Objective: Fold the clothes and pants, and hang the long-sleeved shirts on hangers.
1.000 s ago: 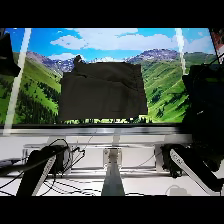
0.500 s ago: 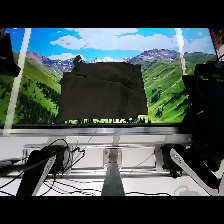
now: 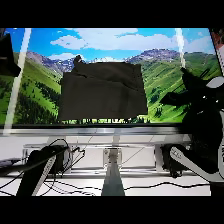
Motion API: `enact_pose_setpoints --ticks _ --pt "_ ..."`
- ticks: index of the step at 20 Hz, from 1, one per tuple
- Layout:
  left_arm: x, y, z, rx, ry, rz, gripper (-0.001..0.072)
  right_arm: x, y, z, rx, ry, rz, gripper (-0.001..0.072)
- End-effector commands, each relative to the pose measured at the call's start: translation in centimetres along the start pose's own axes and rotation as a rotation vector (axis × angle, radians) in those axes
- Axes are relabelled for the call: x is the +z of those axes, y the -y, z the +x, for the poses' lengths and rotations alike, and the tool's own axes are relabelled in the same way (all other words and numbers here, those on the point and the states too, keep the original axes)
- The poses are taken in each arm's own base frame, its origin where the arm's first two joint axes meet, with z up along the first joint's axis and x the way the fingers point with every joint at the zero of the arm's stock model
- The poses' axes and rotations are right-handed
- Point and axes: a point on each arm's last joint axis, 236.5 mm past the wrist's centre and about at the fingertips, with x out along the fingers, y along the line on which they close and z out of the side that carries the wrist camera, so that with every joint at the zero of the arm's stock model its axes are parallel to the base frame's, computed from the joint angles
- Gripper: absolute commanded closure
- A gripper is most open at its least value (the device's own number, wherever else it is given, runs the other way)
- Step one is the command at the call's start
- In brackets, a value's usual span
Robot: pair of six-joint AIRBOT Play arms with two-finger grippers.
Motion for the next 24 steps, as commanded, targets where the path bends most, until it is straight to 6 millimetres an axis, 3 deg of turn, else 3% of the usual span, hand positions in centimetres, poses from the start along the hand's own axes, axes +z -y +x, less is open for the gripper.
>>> enact_pose_setpoints --ticks 1,4,6,9,11,12,13,14,16,20,22,24 --pt "-2.4 0.3 0.3 -0.019 -0.098 -0.002 0.0702 -1.8 0.1 4.2 0.101 0.029 0.154 0.0257" --pt "-8.9 -0.5 0.8 -0.020 -0.349 -0.054 0.0703 -3.5 1.2 6.0 0.087 0.028 0.217 0.0257" --pt "-14.0 -2.4 1.0 0.016 -0.543 -0.122 0.0704 -3.9 1.8 6.8 0.075 0.039 0.245 0.0257" --pt "-21.6 -6.0 0.3 0.079 -0.826 -0.246 0.0703 -3.9 2.0 7.5 0.089 0.062 0.297 0.0257" --pt "-26.6 -7.1 -1.1 0.054 -1.023 -0.305 0.0668 -3.2 1.7 8.1 0.130 0.078 0.355 0.0255" --pt "-28.8 -7.4 -1.4 0.052 -1.090 -0.353 0.0443 -2.7 1.6 8.5 0.155 0.085 0.392 0.0255" --pt "-30.9 -7.2 -1.6 0.042 -1.148 -0.404 0.0161 -2.5 1.3 8.8 0.185 0.086 0.404 0.0255" --pt "-32.8 -6.8 -2.2 0.024 -1.215 -0.435 0.0067 -2.5 0.9 9.0 0.211 0.077 0.408 0.0255" --pt "-35.4 -6.1 -3.2 -0.018 -1.313 -0.466 0.0068 -2.9 0.9 9.5 0.224 0.051 0.407 0.0255" --pt "-38.7 -5.7 -4.3 -0.044 -1.395 -0.506 0.0071 -3.3 0.6 9.7 0.244 0.031 0.387 0.0257" --pt "-40.2 -5.7 -5.3 -0.039 -1.433 -0.547 0.0135 -3.3 0.6 9.8 0.247 0.027 0.385 0.0279" --pt "-41.6 -5.7 -6.7 -0.029 -1.467 -0.596 0.0134 -3.2 0.3 9.8 0.257 0.029 0.376 0.0279"
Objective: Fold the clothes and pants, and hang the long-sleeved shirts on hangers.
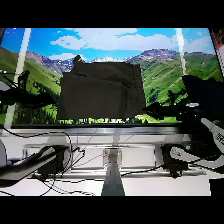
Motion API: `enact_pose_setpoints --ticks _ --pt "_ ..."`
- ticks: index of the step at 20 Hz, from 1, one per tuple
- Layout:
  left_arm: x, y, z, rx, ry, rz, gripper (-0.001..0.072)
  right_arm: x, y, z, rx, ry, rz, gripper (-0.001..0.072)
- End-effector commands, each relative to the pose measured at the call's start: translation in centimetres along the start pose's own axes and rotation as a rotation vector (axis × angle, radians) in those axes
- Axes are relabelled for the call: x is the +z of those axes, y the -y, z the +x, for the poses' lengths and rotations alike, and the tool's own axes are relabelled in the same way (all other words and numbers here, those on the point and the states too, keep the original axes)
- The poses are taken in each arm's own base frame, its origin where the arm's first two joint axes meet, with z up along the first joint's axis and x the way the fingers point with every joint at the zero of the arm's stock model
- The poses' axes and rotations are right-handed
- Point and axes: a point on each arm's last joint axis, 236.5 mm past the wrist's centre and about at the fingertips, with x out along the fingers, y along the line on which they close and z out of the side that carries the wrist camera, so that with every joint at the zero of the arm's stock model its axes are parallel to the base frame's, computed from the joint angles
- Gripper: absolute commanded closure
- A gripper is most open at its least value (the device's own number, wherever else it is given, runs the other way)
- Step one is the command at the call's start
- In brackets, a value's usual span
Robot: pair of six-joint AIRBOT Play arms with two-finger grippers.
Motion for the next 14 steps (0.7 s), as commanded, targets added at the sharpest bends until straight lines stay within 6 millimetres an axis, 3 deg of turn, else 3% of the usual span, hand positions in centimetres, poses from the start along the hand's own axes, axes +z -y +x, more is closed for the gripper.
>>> enact_pose_setpoints --ticks 1,4,5,7,10,14 --pt "-2.5 -1.5 2.0 -0.029 -0.075 -0.059 0.0135 -0.3 -0.3 0.4 0.005 -0.015 -0.026 0.0278" --pt "-3.8 -2.8 2.3 -0.038 -0.082 -0.114 0.0129 -1.4 -1.0 1.8 -0.012 -0.054 -0.111 0.0277" --pt "-3.9 -3.2 2.2 -0.038 -0.076 -0.132 0.0129 -1.3 -1.4 2.1 -0.009 -0.046 -0.153 0.0314" --pt "-3.9 -3.9 2.1 -0.036 -0.064 -0.158 0.0129 -1.1 -2.0 2.3 0.014 -0.032 -0.191 0.0533" --pt "-4.3 -4.4 2.6 -0.034 -0.056 -0.141 0.0129 -1.0 -2.2 2.3 0.022 -0.027 -0.205 0.0693" --pt "-3.3 -4.6 4.0 -0.045 0.004 -0.188 0.0131 -1.0 -2.3 2.3 0.023 -0.027 -0.204 0.0691"
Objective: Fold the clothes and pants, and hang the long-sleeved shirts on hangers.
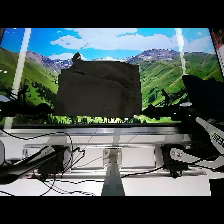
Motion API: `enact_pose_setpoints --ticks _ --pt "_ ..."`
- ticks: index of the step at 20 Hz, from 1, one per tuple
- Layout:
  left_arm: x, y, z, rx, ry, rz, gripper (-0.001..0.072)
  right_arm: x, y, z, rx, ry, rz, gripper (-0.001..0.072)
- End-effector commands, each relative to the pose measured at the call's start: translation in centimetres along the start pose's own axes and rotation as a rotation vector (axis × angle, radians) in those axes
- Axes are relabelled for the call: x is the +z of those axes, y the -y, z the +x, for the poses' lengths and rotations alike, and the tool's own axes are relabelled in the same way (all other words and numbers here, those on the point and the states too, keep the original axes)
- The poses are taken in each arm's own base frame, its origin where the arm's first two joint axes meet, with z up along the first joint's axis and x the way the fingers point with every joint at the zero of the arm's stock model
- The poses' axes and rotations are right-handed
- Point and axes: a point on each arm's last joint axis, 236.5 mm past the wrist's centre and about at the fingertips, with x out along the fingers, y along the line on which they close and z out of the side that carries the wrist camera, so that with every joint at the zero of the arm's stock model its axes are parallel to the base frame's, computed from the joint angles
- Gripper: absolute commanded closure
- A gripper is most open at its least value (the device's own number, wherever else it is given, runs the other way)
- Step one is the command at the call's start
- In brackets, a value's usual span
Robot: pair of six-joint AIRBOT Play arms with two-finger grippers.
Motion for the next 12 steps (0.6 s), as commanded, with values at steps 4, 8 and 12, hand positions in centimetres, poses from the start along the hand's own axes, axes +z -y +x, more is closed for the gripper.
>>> enact_pose_setpoints --ticks 4,8,12 --pt "2.0 1.5 2.6 -0.136 0.056 -0.114 0.0157 0.1 -0.6 0.0 0.024 0.002 -0.006 0.0692" --pt "2.0 1.6 4.2 -0.178 0.025 -0.138 0.0408 0.1 -0.6 0.0 0.024 0.002 -0.006 0.0692" --pt "-0.2 1.8 4.6 -0.192 -0.065 -0.020 0.0434 0.0 -0.7 0.0 0.027 0.000 -0.007 0.0691"
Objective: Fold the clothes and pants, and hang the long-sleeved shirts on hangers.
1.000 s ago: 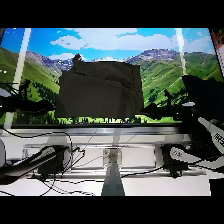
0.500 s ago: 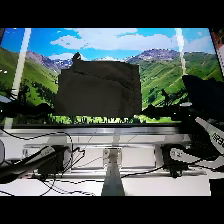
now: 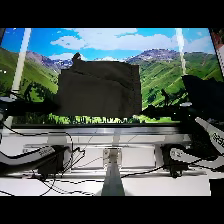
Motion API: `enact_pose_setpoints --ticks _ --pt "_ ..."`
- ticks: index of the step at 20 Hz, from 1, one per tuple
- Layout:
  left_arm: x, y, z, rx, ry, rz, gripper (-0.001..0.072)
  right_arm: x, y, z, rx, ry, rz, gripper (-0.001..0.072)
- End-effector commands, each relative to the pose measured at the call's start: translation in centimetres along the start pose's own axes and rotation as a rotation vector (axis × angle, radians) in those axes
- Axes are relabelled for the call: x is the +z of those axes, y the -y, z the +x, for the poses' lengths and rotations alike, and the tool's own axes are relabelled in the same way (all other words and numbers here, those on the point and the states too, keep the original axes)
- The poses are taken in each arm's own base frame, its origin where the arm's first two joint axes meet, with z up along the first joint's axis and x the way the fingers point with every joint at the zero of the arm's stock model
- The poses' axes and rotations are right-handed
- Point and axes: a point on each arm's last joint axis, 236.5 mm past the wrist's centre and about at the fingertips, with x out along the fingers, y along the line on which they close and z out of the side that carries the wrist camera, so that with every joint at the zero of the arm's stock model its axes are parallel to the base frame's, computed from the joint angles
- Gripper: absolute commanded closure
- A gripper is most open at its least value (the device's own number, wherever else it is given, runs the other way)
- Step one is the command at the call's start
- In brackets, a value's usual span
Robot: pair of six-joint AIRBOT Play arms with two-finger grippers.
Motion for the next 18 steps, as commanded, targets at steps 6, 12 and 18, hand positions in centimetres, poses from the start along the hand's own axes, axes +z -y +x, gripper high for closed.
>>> enact_pose_setpoints --ticks 6,12,18 --pt "-3.8 -2.7 0.1 0.087 -0.172 0.121 0.0596 -0.1 -0.4 0.0 0.013 -0.006 -0.001 0.0691" --pt "-3.3 -1.8 -0.8 0.075 -0.165 0.185 0.0704 2.1 -4.0 -1.9 0.073 0.018 -0.151 0.0692" --pt "8.9 9.9 -13.4 -0.018 0.402 0.392 0.0704 7.7 -16.7 -10.2 0.173 0.179 -0.555 0.0693"
